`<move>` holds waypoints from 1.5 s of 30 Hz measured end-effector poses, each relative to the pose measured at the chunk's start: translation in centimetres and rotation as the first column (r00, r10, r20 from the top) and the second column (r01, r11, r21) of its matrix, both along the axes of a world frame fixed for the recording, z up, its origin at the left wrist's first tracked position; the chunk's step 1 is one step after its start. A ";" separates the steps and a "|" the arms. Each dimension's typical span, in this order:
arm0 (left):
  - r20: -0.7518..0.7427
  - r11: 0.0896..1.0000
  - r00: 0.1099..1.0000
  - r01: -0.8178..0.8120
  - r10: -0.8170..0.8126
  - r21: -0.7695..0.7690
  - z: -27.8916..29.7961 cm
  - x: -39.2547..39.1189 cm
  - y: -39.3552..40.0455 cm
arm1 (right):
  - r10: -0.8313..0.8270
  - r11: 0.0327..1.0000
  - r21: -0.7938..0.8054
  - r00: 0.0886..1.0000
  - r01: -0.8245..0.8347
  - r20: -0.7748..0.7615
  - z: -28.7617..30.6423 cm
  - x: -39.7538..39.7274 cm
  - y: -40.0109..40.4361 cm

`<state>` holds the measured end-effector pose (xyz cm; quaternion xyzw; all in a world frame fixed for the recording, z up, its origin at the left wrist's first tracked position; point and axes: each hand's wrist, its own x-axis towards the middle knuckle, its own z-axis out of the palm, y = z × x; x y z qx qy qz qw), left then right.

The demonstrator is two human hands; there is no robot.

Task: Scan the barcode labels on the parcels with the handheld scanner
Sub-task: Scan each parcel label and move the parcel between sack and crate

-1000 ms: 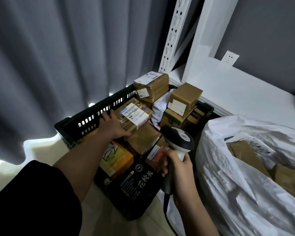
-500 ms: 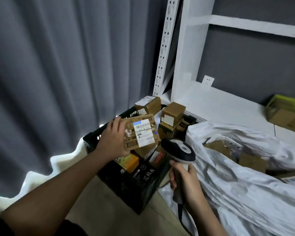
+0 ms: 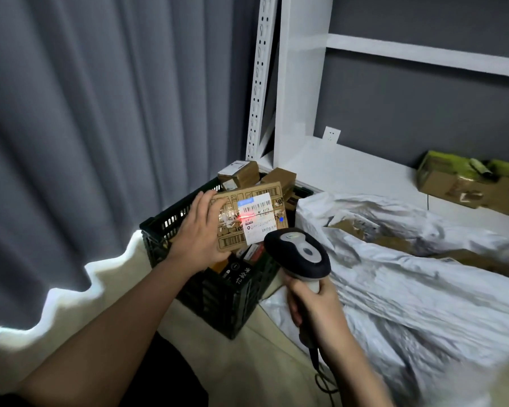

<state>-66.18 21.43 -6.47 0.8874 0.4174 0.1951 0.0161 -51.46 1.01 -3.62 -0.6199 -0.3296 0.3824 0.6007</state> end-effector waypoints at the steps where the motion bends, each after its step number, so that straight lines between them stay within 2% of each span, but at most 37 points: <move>1: -0.012 1.000 1.000 0.004 -0.004 -0.016 -0.1 0.2 0.1 | -0.007 1.000 -0.016 1.000 0.007 0.009 0.0 -0.1 -0.2; 8: -0.045 0.997 0.997 0.065 -0.066 -0.031 -0.7 0.8 0.4 | -0.040 0.999 -0.014 0.997 0.040 0.059 0.4 -0.5 -0.4; 12: -0.031 0.996 0.998 0.048 -0.050 -0.070 -0.8 0.8 0.5 | -0.042 0.999 -0.026 0.993 0.045 0.106 0.3 -0.4 -0.4; 23: -0.031 0.997 0.998 0.044 -0.046 -0.070 -0.9 0.4 0.6 | -0.029 0.997 -0.068 0.993 0.037 0.117 0.2 -0.6 -0.6; 30: -0.036 0.996 0.998 0.039 -0.042 -0.076 -1.0 0.5 0.5 | -0.031 0.997 -0.063 0.995 0.037 0.094 0.2 -0.3 -0.6; 35: -0.005 0.996 1.000 0.003 -0.004 -0.089 -0.8 1.0 0.0 | -0.117 0.993 -0.031 0.993 0.116 -0.029 -0.1 0.4 -0.7; 40: 0.135 0.984 0.991 -0.001 0.026 -0.178 2.5 4.5 -0.9 | -0.283 0.959 -0.028 0.950 0.282 -0.131 -0.9 2.8 -1.7; 43: 0.218 0.952 0.974 0.006 0.064 -0.306 5.7 9.9 -1.1 | -0.327 0.943 0.002 0.930 0.332 -0.165 -0.3 4.8 -3.0; 45: 0.215 0.908 0.974 0.025 0.071 -0.418 7.5 15.0 -1.6 | -0.349 0.932 0.026 0.914 0.362 -0.208 0.1 6.4 -4.1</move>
